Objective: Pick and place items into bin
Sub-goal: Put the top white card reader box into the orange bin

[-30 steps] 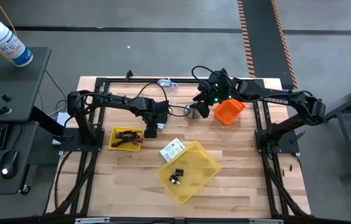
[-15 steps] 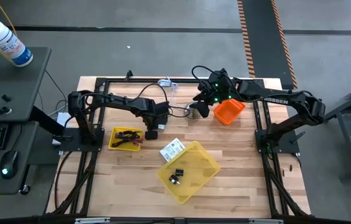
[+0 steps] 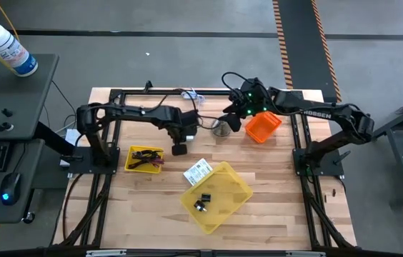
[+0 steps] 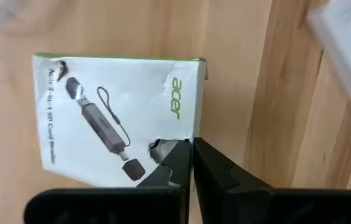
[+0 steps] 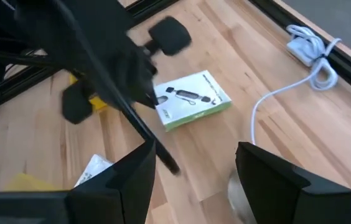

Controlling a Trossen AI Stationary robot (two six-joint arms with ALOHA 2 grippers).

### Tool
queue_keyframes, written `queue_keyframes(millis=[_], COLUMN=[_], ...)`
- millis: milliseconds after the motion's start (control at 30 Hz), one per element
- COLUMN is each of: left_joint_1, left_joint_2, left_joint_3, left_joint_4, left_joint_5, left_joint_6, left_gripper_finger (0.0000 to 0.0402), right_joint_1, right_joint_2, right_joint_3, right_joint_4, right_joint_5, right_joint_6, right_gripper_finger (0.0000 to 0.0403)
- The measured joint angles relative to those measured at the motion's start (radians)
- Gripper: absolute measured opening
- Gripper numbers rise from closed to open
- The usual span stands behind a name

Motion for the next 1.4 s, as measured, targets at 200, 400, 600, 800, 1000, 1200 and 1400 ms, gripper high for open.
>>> queue_keyframes(millis=[200,400,600,800,1000,1200,1400], left_joint_1=[-0.001,-0.007,-0.028,-0.071,-0.114,-0.143,-0.153], left_joint_2=[-0.039,-0.057,-0.059,-0.059,-0.059,-0.059,-0.059], left_joint_3=[0.097,0.209,0.308,0.391,0.450,0.478,0.478], left_joint_4=[-0.047,-0.101,-0.126,-0.127,-0.115,-0.075,-0.045], left_joint_5=[-0.049,-0.104,-0.171,-0.214,-0.257,-0.264,-0.266], left_joint_6=[0.001,0.005,0.017,0.067,0.105,0.117,0.121], left_gripper_finger=[0.0000,0.0000,0.0000,0.0000,0.0000,0.0000,0.0000], right_joint_1=[-0.046,-0.071,-0.117,-0.203,-0.259,-0.261,-0.261], right_joint_2=[0.000,0.000,0.000,0.000,0.000,0.000,0.000], right_joint_3=[0.000,0.000,0.000,0.000,0.000,0.000,0.000], right_joint_4=[-0.034,-0.051,-0.045,0.030,0.076,0.193,0.246], right_joint_5=[-0.004,-0.024,-0.021,-0.222,-0.407,-0.475,-0.430], right_joint_6=[-0.013,-0.038,0.076,0.285,0.379,0.500,0.627], right_gripper_finger=[0.0210,0.0210,0.0210,0.0211,0.0233,0.0285,0.0304])
